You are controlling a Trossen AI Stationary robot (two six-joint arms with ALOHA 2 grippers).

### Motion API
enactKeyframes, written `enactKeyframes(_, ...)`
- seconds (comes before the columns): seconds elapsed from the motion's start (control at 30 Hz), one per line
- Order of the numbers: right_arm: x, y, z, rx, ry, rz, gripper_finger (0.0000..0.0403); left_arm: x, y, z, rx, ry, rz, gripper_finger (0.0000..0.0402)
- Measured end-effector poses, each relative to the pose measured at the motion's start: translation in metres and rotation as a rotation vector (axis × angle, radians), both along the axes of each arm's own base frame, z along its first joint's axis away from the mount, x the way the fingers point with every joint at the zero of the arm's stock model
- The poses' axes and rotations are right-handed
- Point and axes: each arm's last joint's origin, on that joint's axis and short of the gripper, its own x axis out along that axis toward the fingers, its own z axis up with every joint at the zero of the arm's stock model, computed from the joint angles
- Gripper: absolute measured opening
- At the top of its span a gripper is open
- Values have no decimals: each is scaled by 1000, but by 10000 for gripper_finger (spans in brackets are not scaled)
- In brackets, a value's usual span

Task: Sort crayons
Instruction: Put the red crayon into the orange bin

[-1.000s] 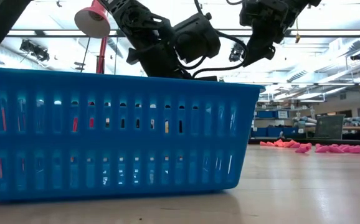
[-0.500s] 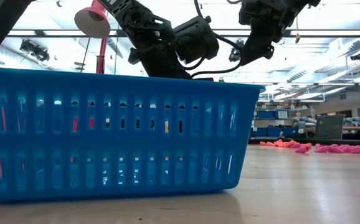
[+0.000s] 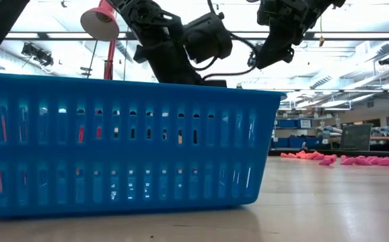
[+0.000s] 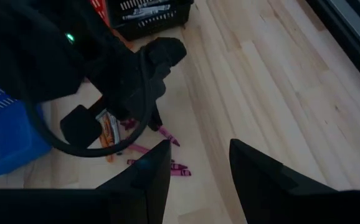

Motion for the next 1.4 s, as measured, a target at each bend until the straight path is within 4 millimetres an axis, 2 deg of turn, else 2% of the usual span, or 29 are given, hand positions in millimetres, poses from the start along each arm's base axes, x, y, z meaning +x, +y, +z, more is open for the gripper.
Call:
enactKeyframes(0.17,0,0,0,0,1,0,167,-3,0,14,-4,-28,28,23)
enactKeyframes(0.33,0,0,0,-5,2,3,167,-11,-3,36,-56,-69,102,23)
enactKeyframes(0.6,0,0,0,-12,2,10,167,-40,-25,82,-241,-82,206,23)
enactKeyframes(0.73,0,0,0,-26,3,24,167,-54,-46,100,-366,-82,218,24)
enactKeyframes(0.83,0,0,0,-31,3,29,167,-65,-66,107,-449,-48,233,30)
enactKeyframes(1.17,0,-1,0,-46,0,42,167,-106,-145,105,-574,91,337,37)
enactKeyframes(1.4,1,-1,0,-51,-2,48,167,-133,-187,105,-663,130,446,38)
